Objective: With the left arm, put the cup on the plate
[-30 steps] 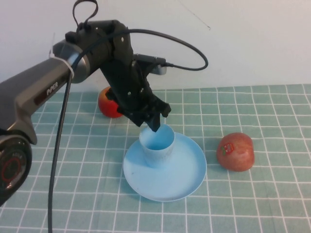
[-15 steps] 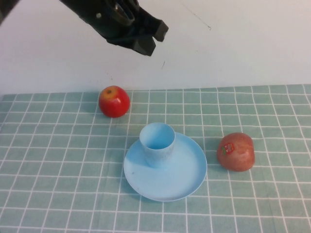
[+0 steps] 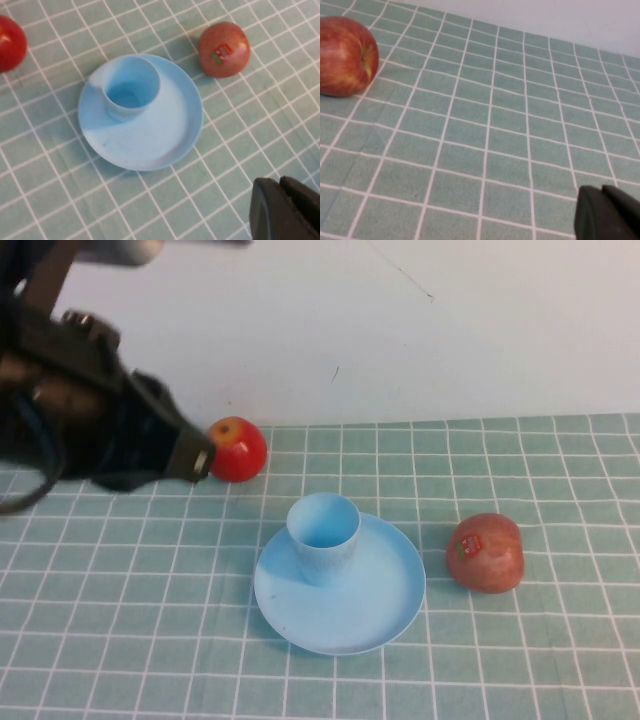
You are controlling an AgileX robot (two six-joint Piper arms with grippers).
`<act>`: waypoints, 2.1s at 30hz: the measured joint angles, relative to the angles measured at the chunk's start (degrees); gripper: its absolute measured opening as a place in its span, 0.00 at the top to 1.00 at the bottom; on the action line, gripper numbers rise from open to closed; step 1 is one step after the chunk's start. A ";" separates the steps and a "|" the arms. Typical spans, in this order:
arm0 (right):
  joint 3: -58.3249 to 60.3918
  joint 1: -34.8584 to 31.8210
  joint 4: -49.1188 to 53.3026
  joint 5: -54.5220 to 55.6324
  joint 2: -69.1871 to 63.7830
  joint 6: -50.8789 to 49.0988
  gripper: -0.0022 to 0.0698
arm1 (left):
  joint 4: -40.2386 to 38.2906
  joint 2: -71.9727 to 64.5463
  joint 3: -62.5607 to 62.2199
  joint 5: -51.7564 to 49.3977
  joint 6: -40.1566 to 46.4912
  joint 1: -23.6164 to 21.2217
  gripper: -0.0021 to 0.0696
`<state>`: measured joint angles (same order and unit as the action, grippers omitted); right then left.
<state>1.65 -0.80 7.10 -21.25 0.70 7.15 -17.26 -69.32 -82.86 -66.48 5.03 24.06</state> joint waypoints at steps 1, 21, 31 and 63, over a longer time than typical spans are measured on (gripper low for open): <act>0.00 0.00 0.00 0.00 0.00 0.00 0.97 | -1.13 3.58 5.11 1.23 0.00 0.00 0.97; 0.00 0.00 0.00 0.00 0.00 0.00 0.97 | 6.45 53.59 46.78 26.80 -1.31 -0.65 0.97; 0.00 0.00 0.00 0.00 0.00 0.00 0.97 | 4.03 68.29 73.47 39.96 -6.20 -18.86 0.97; 0.00 0.00 0.00 0.00 0.00 0.00 0.97 | -1.49 70.13 83.96 45.12 -6.81 -29.86 0.97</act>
<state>1.65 -0.80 7.10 -21.25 0.70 7.15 -18.75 0.81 1.11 -21.36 -1.78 -5.80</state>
